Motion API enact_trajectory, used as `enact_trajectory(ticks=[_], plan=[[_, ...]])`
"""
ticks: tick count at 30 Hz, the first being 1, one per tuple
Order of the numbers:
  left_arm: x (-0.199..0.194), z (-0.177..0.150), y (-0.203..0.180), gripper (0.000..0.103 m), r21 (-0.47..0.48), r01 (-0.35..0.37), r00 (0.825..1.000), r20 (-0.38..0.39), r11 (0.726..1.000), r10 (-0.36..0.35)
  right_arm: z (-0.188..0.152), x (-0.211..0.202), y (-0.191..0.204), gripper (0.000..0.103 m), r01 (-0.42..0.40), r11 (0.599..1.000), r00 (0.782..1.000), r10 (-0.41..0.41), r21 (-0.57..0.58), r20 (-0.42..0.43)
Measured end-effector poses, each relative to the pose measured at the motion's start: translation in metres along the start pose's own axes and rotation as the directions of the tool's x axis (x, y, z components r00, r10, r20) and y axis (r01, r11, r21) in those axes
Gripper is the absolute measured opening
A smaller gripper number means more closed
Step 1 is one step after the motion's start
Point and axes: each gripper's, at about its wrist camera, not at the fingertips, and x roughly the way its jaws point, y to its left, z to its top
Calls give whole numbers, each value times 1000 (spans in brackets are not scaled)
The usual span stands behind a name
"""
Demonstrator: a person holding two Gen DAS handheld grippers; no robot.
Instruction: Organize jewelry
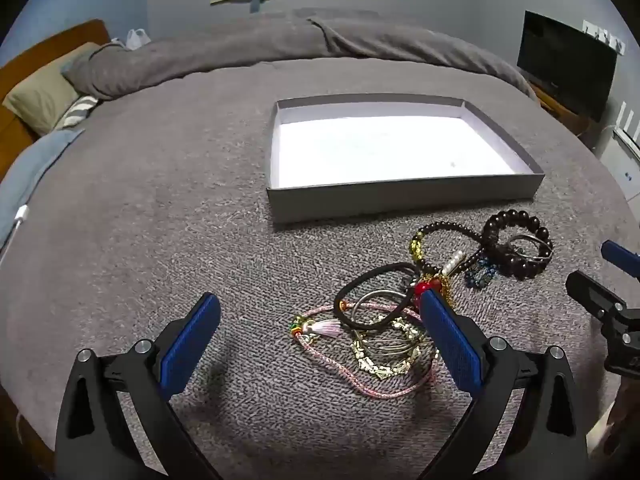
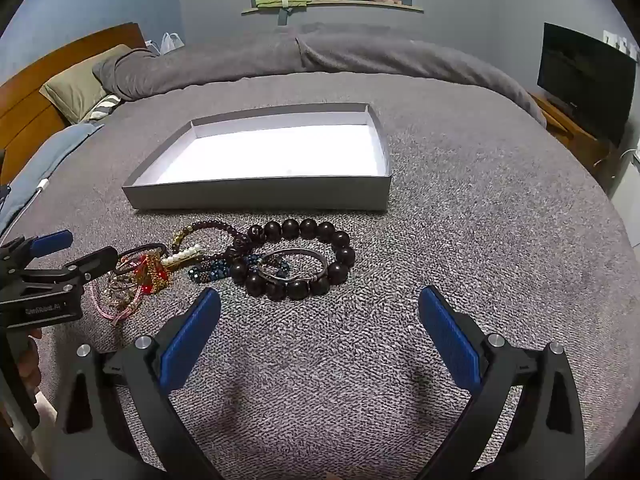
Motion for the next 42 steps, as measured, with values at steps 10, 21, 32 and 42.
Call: enact_trajectory(ticks=[10,21,32,42], plan=[[-1,6,-4,99,-16,26,1000,-11,1000,-26,2,0,2,98,3,1000,1000,-3,-1,0],[-7,8,-1,99,-10,36,999,-2,999,-36,3,-4,-3,98,8,1000,1000,-8,2,4],[-9,8,0,99,-4,32,999,6,999,-32,6,-4,-1,98,10,1000,1000,-10,0,9],[-11,7,0,99,-1,32,999,8,999,-32,5,-6,-1,98,8,1000,1000,-8,1,12]])
